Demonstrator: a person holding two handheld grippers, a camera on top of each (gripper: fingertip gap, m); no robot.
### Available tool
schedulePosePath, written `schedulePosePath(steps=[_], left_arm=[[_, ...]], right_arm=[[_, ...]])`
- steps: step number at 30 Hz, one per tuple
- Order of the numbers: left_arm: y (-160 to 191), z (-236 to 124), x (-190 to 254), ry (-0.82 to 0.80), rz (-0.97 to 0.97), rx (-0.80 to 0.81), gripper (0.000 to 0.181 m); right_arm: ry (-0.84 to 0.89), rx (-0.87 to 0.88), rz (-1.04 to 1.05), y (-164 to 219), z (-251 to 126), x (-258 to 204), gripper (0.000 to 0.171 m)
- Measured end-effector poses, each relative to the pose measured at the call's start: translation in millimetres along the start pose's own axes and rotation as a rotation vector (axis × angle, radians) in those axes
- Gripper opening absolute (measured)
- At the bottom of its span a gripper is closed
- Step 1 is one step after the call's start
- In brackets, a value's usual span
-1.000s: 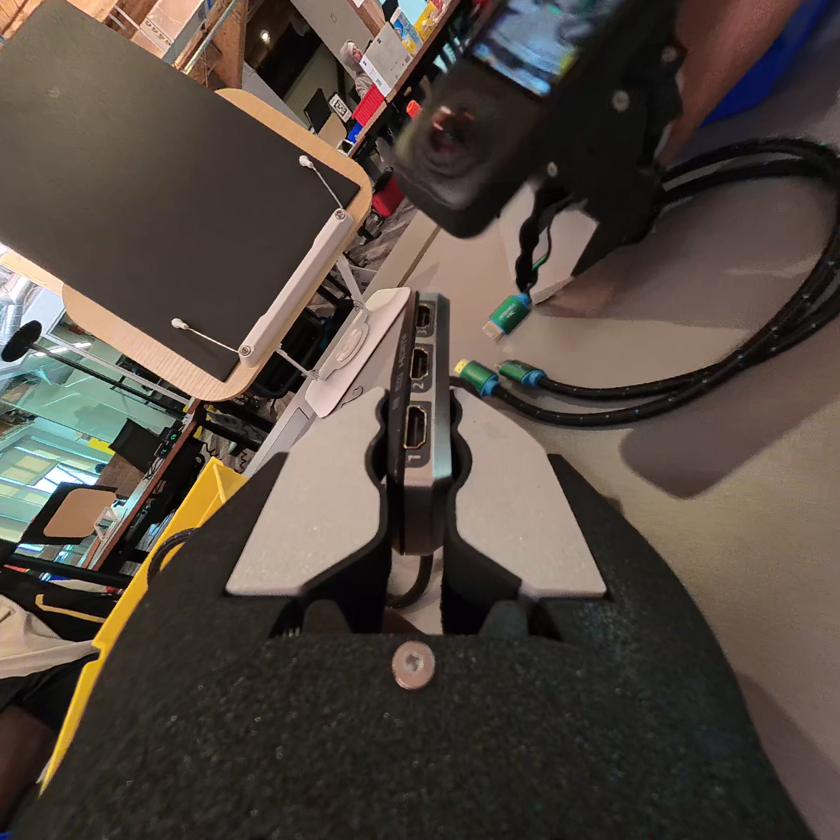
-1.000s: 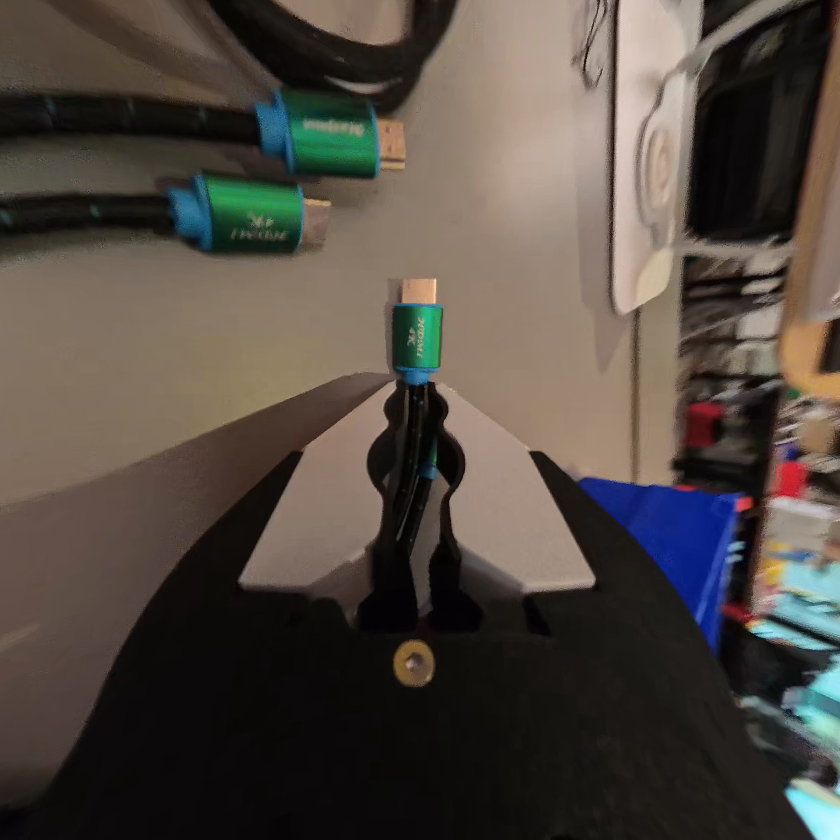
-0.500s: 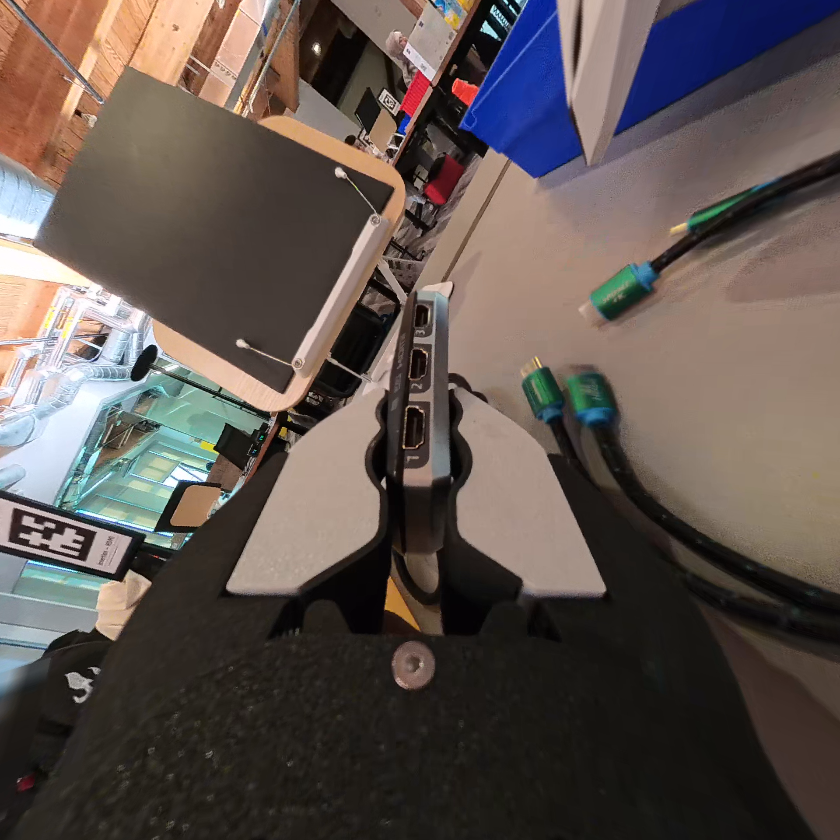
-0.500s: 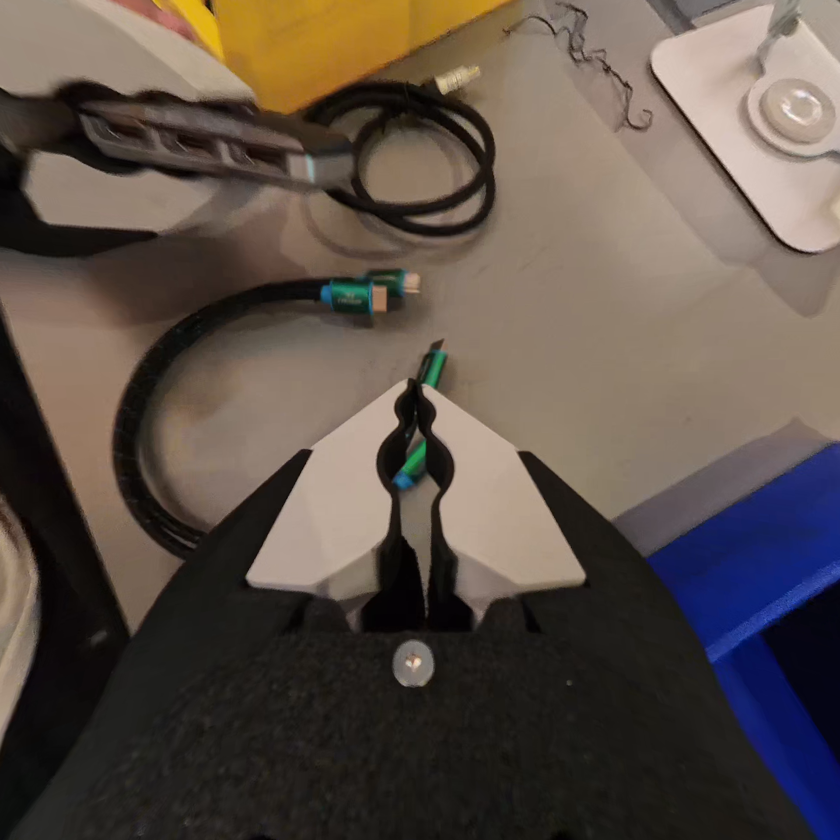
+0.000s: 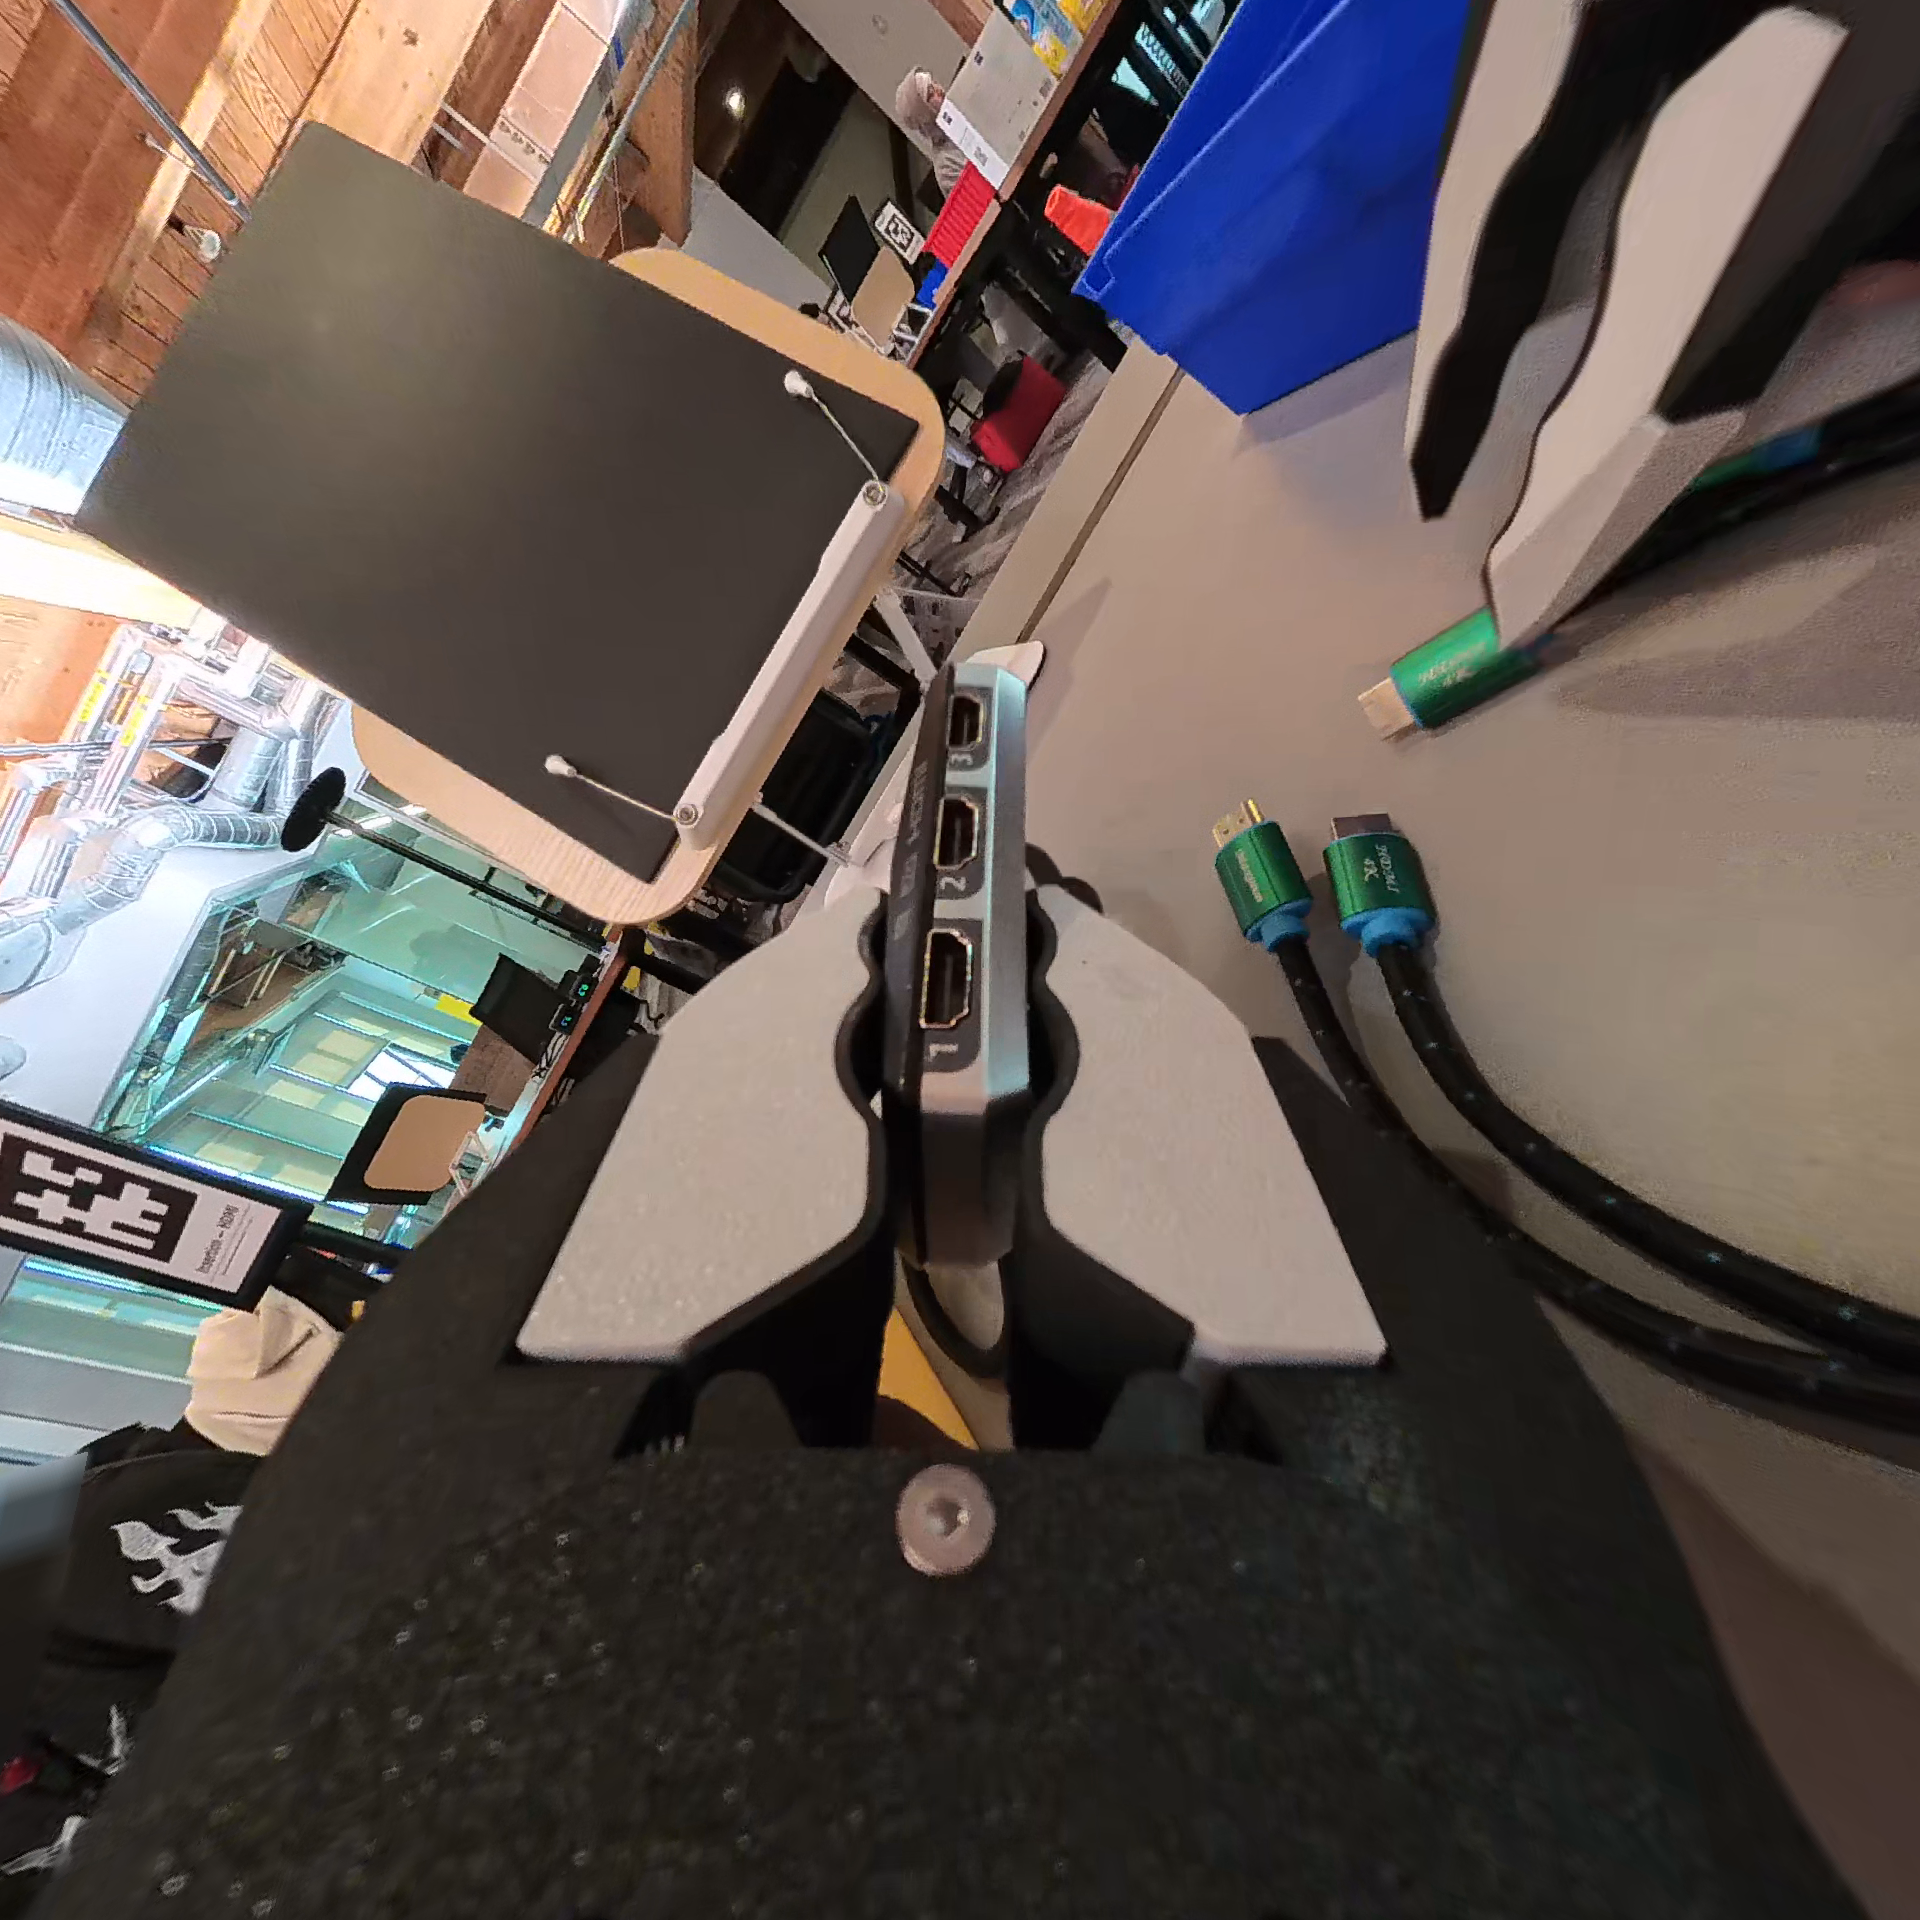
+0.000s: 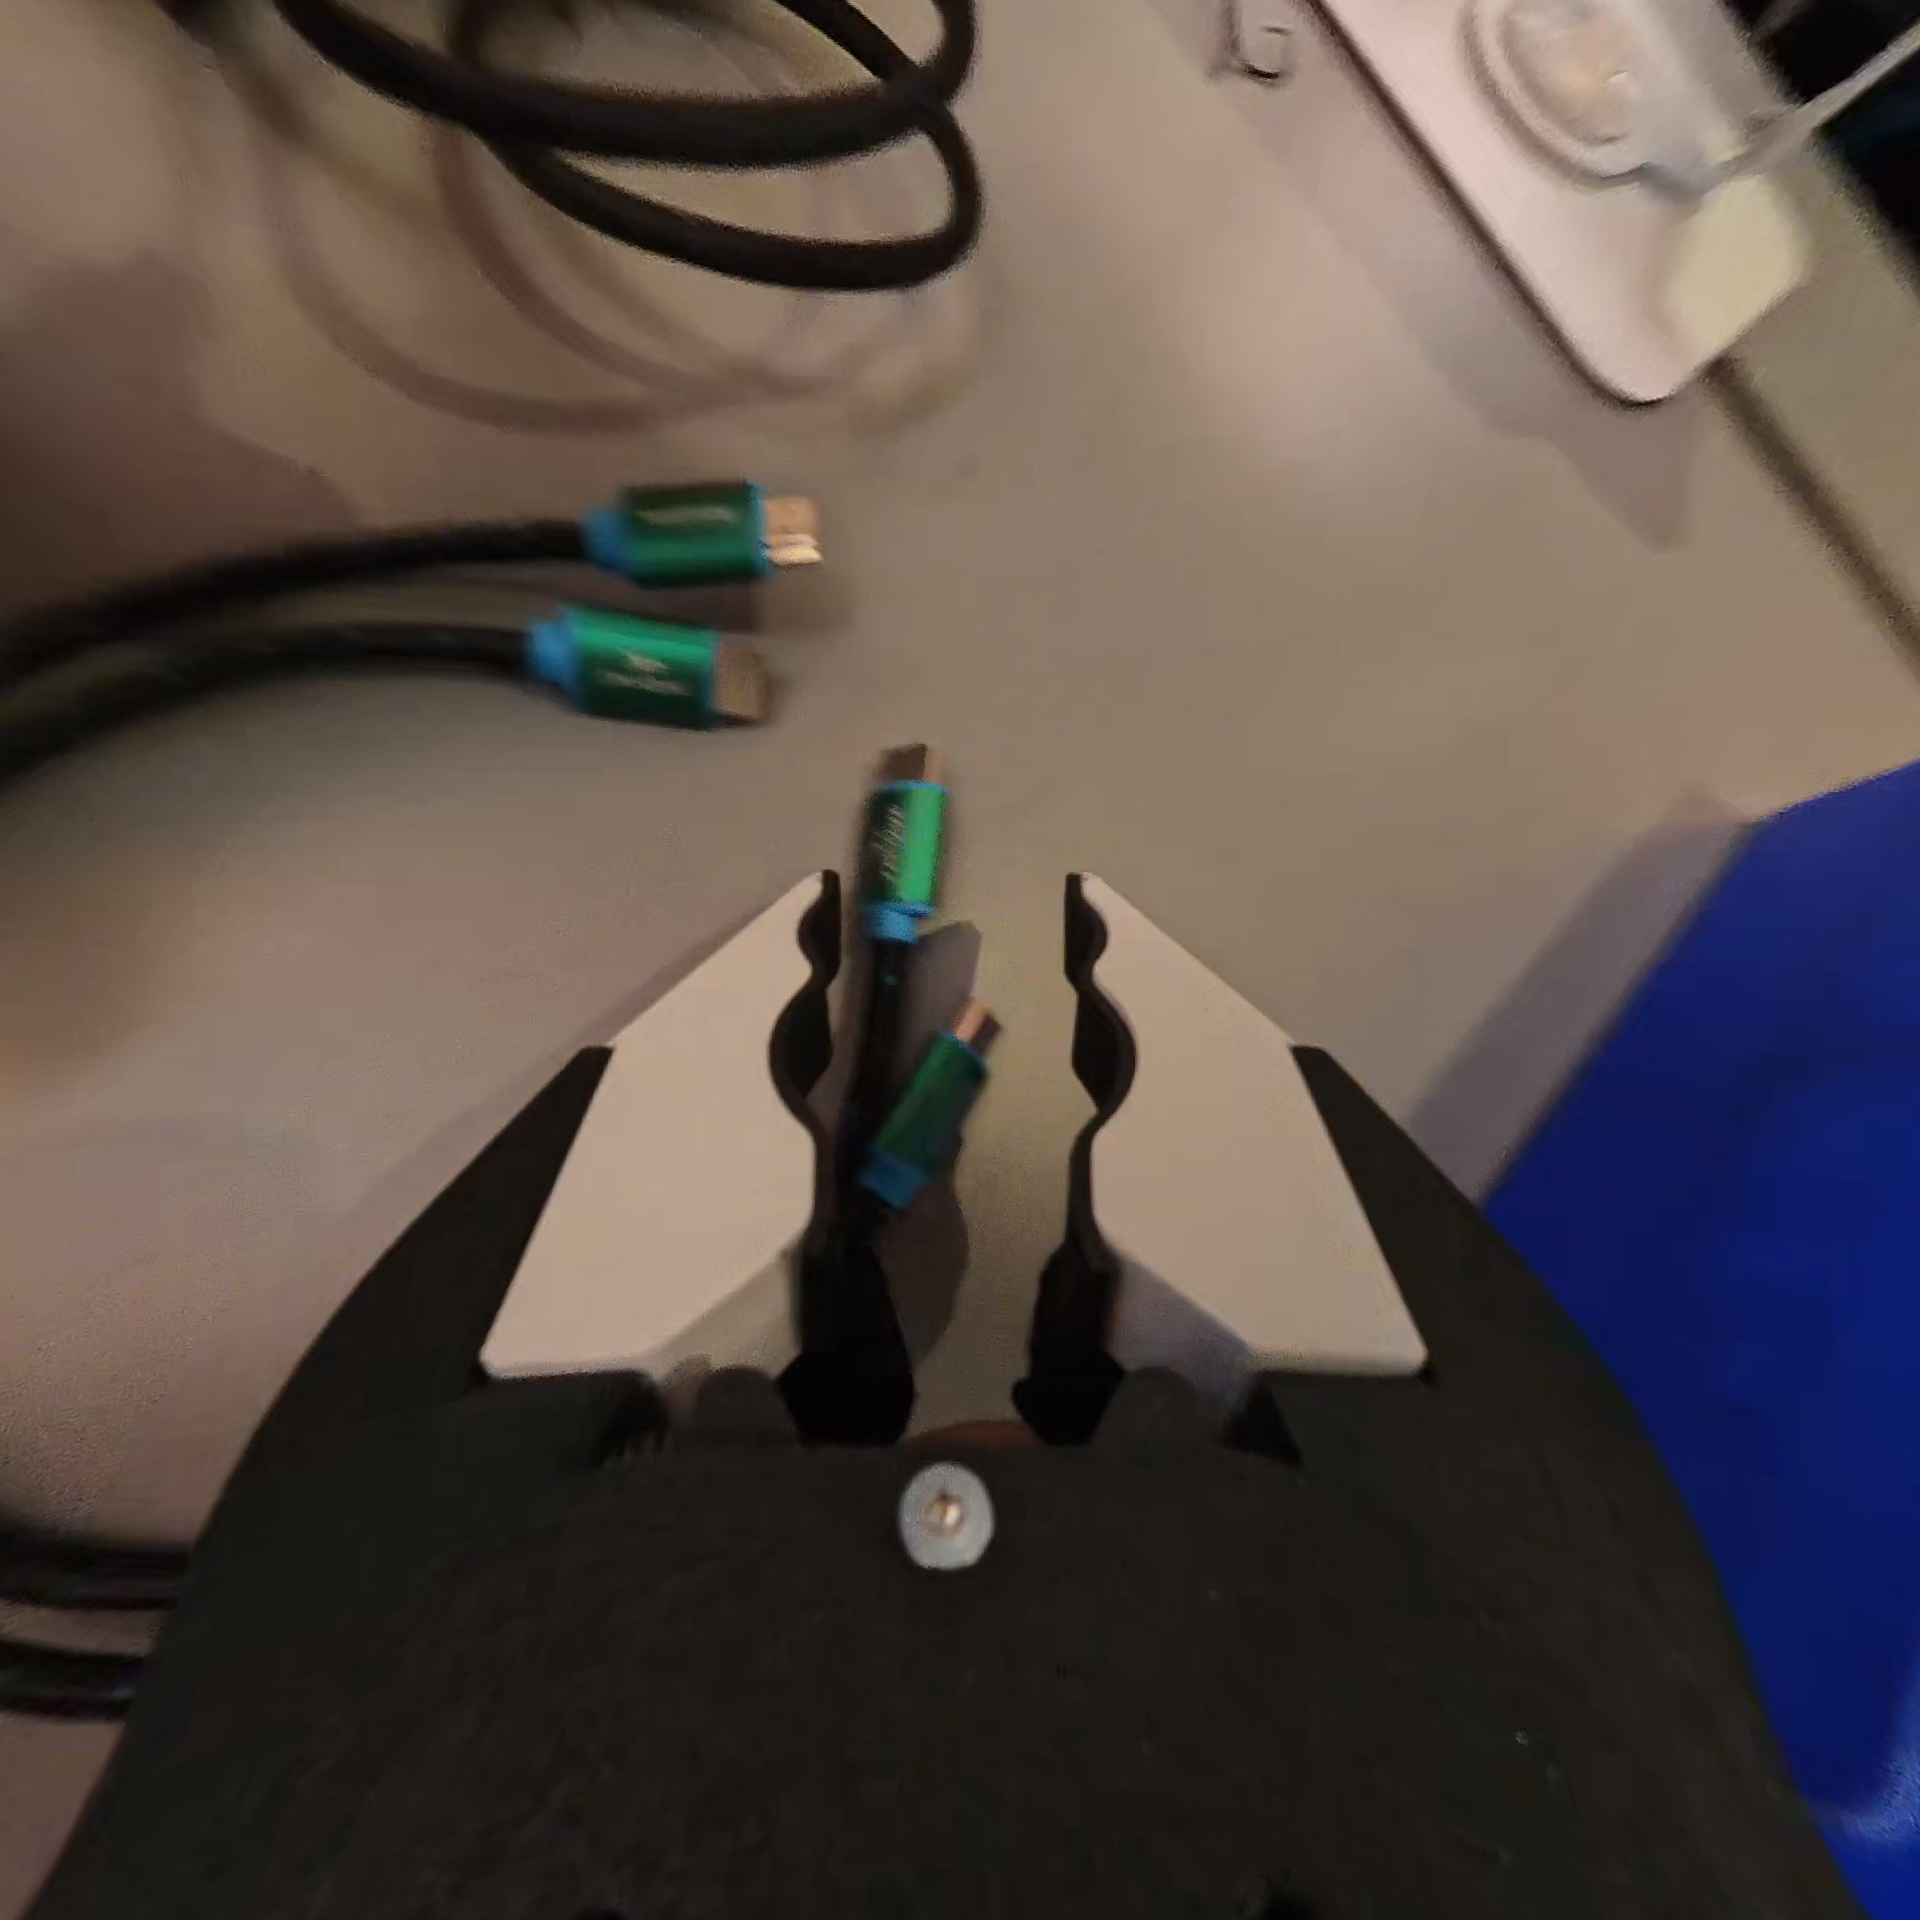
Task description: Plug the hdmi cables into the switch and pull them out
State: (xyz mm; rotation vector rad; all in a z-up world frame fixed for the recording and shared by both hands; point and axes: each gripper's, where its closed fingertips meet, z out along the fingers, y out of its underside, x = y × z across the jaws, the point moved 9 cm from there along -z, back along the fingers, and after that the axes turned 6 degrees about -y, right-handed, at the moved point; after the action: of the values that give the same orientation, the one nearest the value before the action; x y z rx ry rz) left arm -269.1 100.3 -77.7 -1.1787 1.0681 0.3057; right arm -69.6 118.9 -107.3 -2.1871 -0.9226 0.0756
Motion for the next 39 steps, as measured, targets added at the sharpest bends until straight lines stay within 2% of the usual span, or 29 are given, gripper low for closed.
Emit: schedulePosePath(steps=[4, 6, 10, 14, 17, 19, 21, 23, 26, 29, 32, 39], left_arm=[[4.4, 0.2, 0.4, 0.009, 0.001, 0.000, 0.022], [5.3, 1.2, 1.6, 0.016, 0.005, -0.004, 0.022], [5.8, 0.1, 3.6, 0.024, 0.027, -0.001, 0.022], [7.0, 0.7, 4.5, 0.033, 0.027, -0.002, 0.022], [7.6, 1.9, 5.9, 0.039, 0.032, -0.002, 0.022], [7.6, 2.5, 7.3, 0.045, 0.038, -0.002, 0.022], [7.4, 3.1, 8.6, 0.048, 0.047, -0.003, 0.022], [7.0, 3.4, 9.1, 0.048, 0.052, -0.004, 0.022], [6.9, 2.9, 8.0, 0.043, 0.050, 0.001, 0.022], [7.1, 2.6, 5.5, 0.034, 0.044, 0.014, 0.022], [6.0, 1.8, 2.0, 0.013, 0.030, 0.039, 0.022], [1.9, -2.6, -6.5, -0.044, 0.020, 0.096, 0.022]], right_arm=[[0.047, -0.021, -0.127, 9.2, 1.0, -1.4, 0.041], [0.040, -0.009, -0.134, 8.1, 6.2, -4.5, 0.033], [-0.077, 0.059, 0.101, 9.1, 14.1, 2.2, 0.025], [-0.232, 0.095, 0.258, 12.1, 19.9, 6.0, 0.037], [-0.284, 0.117, 0.293, 8.8, 22.1, 3.9, 0.038], [-0.281, 0.119, 0.300, 6.2, 25.1, 3.6, 0.031], [-0.266, 0.109, 0.305, 4.7, 27.3, 5.1, 0.013], [-0.295, 0.114, 0.326, 1.8, 25.6, 6.8, 0.012], [-0.363, 0.222, 0.409, -11.2, 1.3, 15.2, 0.011], [-0.532, 0.269, 0.541, -19.1, -27.8, 20.0, 0.010], [-0.783, 0.282, 0.591, -23.5, -48.4, 22.1, 0.010], [-0.941, 0.436, 0.462, -17.7, -106.3, 46.6, 0.010]])
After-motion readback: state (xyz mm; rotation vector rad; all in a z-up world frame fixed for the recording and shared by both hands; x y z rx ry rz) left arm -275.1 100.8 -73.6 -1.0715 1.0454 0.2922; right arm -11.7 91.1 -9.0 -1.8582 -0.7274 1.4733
